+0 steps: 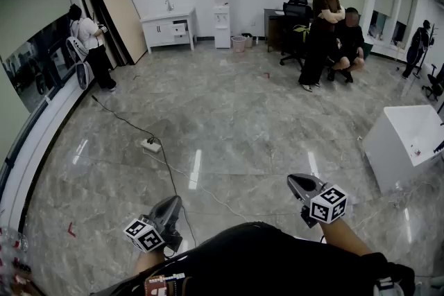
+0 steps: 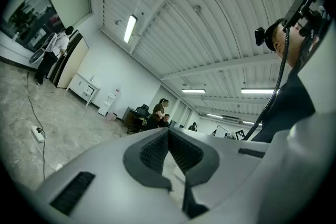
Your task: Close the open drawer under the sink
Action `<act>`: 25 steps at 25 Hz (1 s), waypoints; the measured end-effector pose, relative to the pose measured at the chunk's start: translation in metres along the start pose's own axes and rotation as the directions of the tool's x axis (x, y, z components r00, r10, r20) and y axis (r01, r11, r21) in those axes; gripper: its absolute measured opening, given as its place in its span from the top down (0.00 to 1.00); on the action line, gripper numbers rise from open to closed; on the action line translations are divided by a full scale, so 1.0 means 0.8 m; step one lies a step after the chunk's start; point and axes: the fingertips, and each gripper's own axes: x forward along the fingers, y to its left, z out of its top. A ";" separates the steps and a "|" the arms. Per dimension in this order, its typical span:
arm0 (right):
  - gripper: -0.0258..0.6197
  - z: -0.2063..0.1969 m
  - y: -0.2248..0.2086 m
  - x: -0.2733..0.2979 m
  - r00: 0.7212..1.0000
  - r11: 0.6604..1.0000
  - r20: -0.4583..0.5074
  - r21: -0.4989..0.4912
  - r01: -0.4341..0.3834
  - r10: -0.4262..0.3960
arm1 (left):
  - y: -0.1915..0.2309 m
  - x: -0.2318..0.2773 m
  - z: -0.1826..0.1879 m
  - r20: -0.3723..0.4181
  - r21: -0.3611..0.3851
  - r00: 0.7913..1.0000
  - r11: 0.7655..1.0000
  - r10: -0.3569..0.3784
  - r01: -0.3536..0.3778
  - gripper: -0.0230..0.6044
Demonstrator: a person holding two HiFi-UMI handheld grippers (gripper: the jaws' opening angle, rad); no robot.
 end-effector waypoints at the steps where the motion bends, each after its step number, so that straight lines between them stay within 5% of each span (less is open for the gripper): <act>1: 0.96 0.000 0.001 0.000 1.000 1.000 0.002 0.000 0.000 0.000 | 0.000 0.000 -0.001 0.000 -0.002 1.000 1.000 -0.002 0.002 0.98; 25: 0.96 0.019 -0.036 -0.003 1.000 1.000 0.009 0.008 0.004 -0.004 | -0.009 0.047 0.006 -0.033 0.000 0.999 1.000 -0.020 0.020 0.98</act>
